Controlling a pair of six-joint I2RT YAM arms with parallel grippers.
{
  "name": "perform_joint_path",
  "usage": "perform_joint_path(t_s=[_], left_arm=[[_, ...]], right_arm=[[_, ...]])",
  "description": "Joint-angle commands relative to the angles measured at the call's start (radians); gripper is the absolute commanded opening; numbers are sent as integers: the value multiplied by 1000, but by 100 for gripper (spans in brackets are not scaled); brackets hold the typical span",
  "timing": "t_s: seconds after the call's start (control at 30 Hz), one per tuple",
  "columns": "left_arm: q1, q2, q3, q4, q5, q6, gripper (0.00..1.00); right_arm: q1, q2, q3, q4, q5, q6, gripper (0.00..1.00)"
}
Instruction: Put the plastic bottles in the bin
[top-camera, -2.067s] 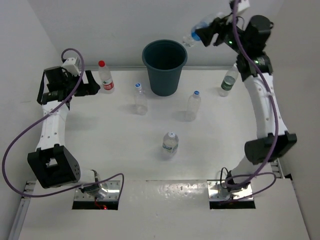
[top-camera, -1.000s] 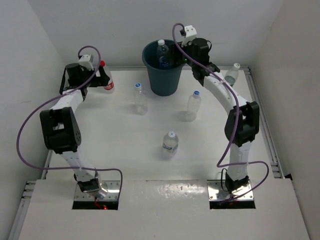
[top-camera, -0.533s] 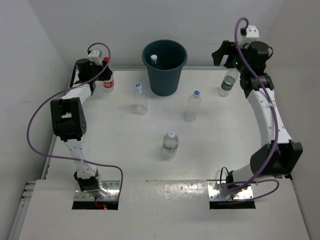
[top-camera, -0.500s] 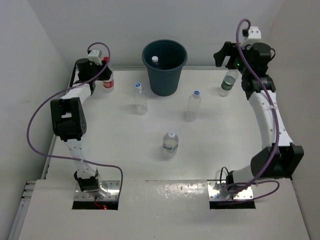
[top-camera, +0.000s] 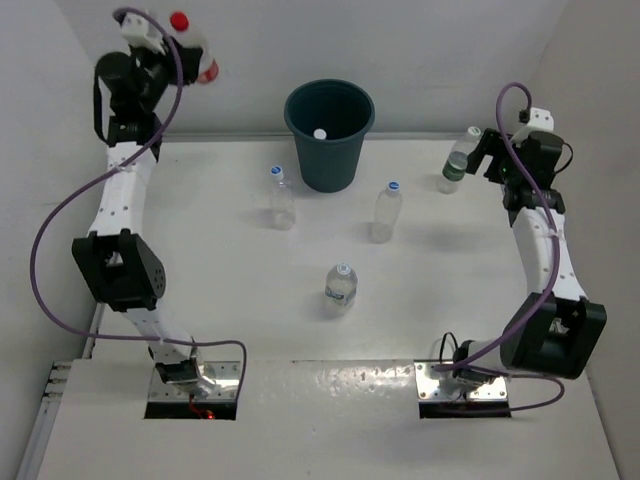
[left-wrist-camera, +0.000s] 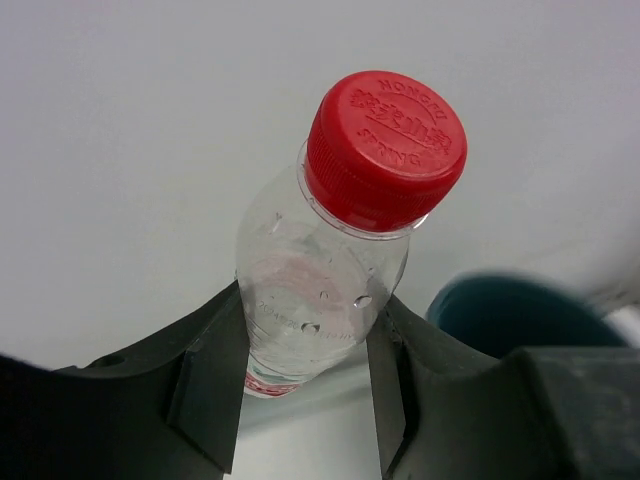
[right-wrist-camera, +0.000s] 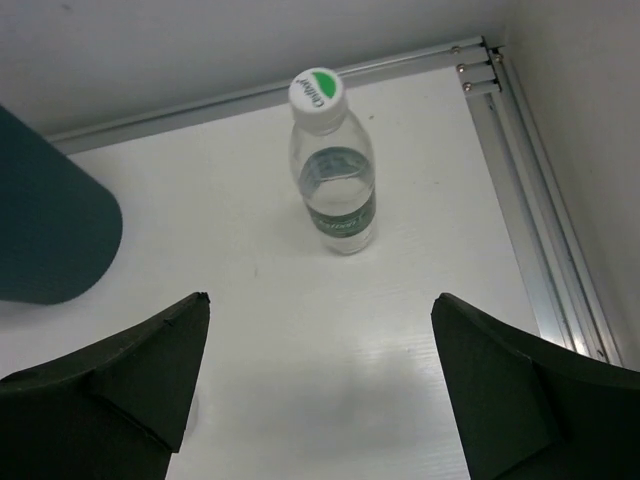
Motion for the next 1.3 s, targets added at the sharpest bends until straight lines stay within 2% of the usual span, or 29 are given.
perform_joint_path(t_s=[0.0,0.07,0.13,0.27,0.33,0.4,0.57,0.67,0.8,0.9,1.07,1.27], left_arm=[[-60,-73,148,93,101,-99,41],[-102,-28,260,28,120,-99,41],[-172,-7,297,4,120,-99,41],[-298,15,270,4,94,-60,43],[-353,41,241,4,59,-47,43],[-398,59,227,4,49,-38,43],[-475,148,244,-31,24,19,44],[-499,195,268,-42,11,30,50],[-519,205,256,-88,22,42,91],[-519,176,232,-98,11,51,96],[-498,104,210,-118,11,51,96],[-467,35,201,-190,11,83,97]], right_arm=[[-25,-2,-5,113,-28,12,92],[-34,14,-27,144,-30,7,92],[-40,29,-34,202,-42,-10,92],[-45,76,-66,291,-82,-38,95],[-48,95,-100,377,-120,-45,100],[-48,121,-126,475,-140,-67,100],[-54,230,-76,509,-148,-82,100],[-54,294,-42,549,-158,-84,100],[-48,368,-22,600,-180,-122,100],[-45,415,14,632,-191,-142,100],[-16,501,48,698,-133,-206,100],[-7,593,119,722,-168,-200,98]])
